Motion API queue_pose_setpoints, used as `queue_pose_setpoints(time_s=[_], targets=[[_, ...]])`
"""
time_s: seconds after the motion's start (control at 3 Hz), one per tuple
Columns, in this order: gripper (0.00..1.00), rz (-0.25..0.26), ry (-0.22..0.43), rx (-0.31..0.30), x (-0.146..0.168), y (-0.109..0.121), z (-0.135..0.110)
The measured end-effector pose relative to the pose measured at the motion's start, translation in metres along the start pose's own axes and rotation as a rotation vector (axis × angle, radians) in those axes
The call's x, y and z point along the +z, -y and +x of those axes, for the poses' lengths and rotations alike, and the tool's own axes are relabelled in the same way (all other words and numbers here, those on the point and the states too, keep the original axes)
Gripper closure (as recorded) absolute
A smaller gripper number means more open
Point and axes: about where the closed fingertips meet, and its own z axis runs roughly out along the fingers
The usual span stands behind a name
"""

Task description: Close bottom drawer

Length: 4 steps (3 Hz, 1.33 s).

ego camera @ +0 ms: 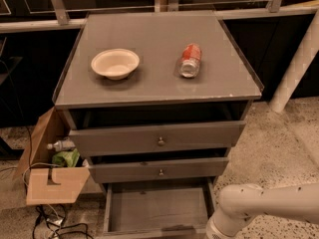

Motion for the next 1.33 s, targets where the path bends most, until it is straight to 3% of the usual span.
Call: queue_pose_setpoints(time_s=[0.33,0.67,1.33], targets=[[1.0,-0.021,0.01,0.056,0.031,0.014,-0.002],[1.0,-0.021,0.01,0.056,0.031,0.014,-0.002],[1.0,-0.051,0.025,0.086,0.108,0.03,0.01]])
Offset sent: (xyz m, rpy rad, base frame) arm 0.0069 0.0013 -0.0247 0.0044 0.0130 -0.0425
